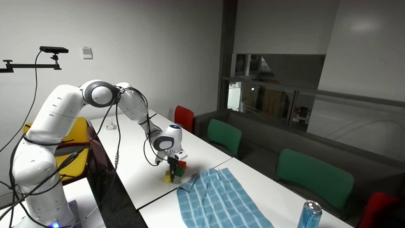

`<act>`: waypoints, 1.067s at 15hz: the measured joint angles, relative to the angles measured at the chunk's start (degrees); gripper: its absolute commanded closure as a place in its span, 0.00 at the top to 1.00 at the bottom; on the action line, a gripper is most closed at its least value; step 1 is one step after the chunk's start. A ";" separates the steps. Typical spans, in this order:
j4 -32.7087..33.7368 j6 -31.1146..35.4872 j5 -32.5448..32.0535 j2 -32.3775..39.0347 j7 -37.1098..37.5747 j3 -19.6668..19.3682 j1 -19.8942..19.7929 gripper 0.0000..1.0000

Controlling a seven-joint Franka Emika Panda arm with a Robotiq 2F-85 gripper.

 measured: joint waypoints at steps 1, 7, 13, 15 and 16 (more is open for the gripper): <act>-0.01 0.00 0.00 -0.17 0.91 -0.42 0.29 0.31; -3.59 0.08 -1.40 -7.18 6.18 -5.81 1.45 0.31; -11.00 -0.14 -4.11 -20.52 6.46 -9.79 -2.73 0.56; -11.00 -0.14 -4.11 -20.33 6.46 -9.20 -3.27 0.56; -10.98 -0.11 -4.11 -19.93 6.49 -8.92 -3.26 0.56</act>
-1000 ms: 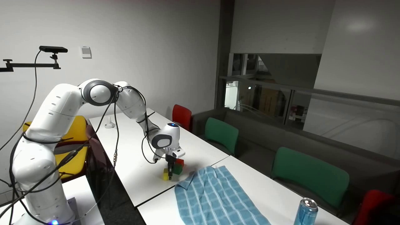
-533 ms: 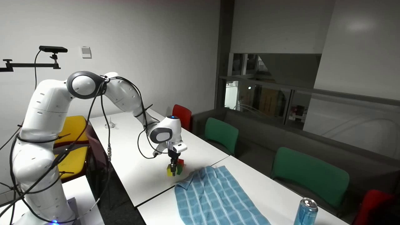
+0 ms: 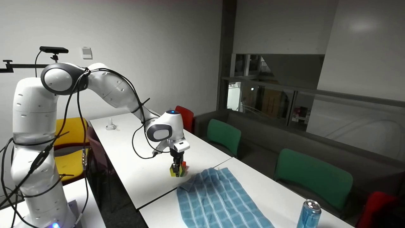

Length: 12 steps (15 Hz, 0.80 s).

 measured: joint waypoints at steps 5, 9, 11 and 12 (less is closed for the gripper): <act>0.26 0.23 0.08 1.35 0.15 1.18 -0.17 0.31; 1.18 0.38 1.97 2.33 0.14 1.73 -2.03 0.31; 2.51 0.38 3.84 2.95 -0.03 1.81 -3.37 0.31; 3.41 0.37 4.61 3.40 -0.12 1.84 -4.05 0.31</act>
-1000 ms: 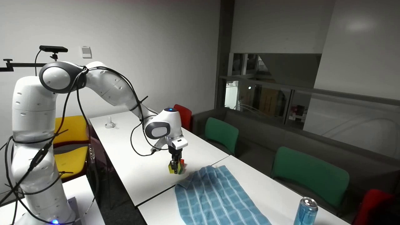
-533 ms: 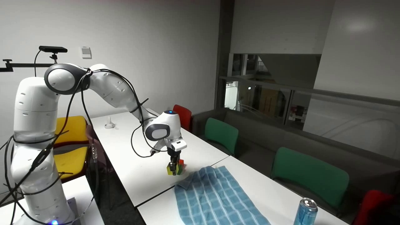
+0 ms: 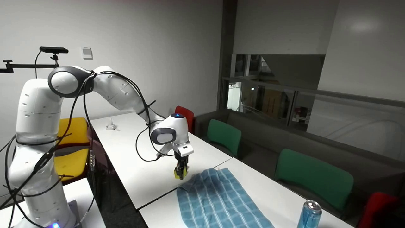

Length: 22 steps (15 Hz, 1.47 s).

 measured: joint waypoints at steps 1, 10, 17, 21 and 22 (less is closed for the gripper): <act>0.96 -0.01 0.82 0.52 -0.23 0.02 -0.69 0.31; 12.16 -0.18 5.73 7.93 -1.71 0.20 -4.89 0.31; 20.67 -0.20 7.39 17.94 -1.71 0.15 -8.17 0.31; 23.94 -0.31 8.31 21.69 -1.53 -0.10 -10.72 0.31; 24.77 -0.43 8.51 22.57 -1.48 -0.16 -11.25 0.31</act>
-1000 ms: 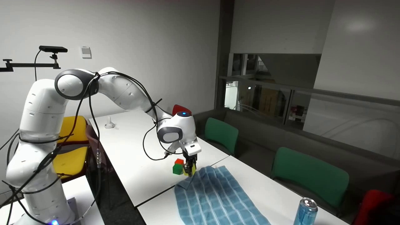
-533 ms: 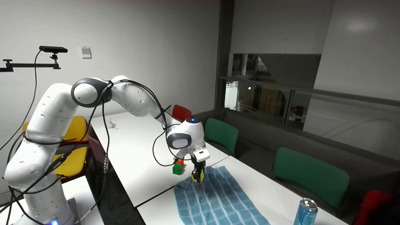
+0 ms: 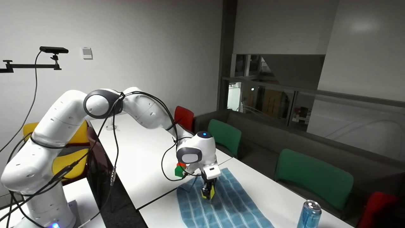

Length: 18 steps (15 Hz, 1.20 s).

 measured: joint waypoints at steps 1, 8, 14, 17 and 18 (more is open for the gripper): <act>0.80 -0.21 0.24 0.86 0.07 -0.01 -0.47 0.31; 8.37 -4.55 2.20 6.96 1.20 0.47 -1.75 0.31; 14.70 -6.90 2.46 11.46 1.64 1.07 -1.78 0.31; 17.59 -8.40 2.46 13.82 1.76 1.13 -1.79 0.31; 18.51 -9.04 2.46 14.55 1.85 1.13 -1.79 0.81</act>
